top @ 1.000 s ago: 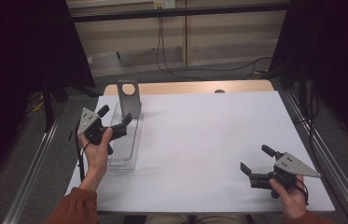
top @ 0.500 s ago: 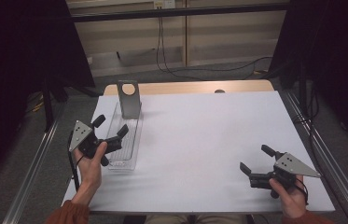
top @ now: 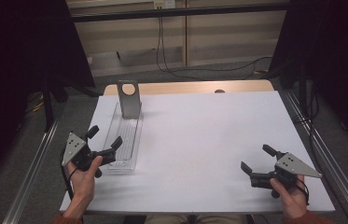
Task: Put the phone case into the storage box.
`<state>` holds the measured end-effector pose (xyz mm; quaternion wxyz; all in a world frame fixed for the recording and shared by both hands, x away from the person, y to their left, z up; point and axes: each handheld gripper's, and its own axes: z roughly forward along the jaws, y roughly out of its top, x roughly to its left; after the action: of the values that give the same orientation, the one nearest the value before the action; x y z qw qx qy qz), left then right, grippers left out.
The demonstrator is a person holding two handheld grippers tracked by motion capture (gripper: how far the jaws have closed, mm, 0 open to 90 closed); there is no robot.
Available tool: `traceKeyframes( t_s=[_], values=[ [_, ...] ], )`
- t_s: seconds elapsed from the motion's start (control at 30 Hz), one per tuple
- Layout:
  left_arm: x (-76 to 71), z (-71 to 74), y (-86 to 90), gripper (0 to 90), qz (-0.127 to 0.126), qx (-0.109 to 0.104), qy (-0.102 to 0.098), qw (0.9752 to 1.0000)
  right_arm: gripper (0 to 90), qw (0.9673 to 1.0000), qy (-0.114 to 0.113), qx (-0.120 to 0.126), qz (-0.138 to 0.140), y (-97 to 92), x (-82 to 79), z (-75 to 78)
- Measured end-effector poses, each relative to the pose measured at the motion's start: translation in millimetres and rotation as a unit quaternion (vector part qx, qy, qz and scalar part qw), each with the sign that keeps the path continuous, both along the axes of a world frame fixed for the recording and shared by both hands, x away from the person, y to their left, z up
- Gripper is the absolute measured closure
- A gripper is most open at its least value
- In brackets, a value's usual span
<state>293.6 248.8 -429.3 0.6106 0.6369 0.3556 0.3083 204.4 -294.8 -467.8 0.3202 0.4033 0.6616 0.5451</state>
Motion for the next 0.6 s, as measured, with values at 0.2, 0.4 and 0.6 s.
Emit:
traceKeyframes(
  t_s=[0.2,0.4,0.6],
  values=[
    [-7.1,-11.4,4.9,1.2,0.005,0.007,0.014,0.9999,0.0,1.0,-0.004,-0.001,-0.007,-1.5,-1.4,1.1],
    [-19.5,-22.8,3.0,1.3,0.003,0.022,0.024,0.9994,0.0,1.0,-0.006,-0.006,-0.005,-2.3,-2.9,1.3],
    [-33.1,-27.5,5.3,1.6,0.003,0.023,0.028,0.9993,0.0,0.9999,-0.005,-0.007,-0.01,-3.0,-4.2,0.9]
  ],
)
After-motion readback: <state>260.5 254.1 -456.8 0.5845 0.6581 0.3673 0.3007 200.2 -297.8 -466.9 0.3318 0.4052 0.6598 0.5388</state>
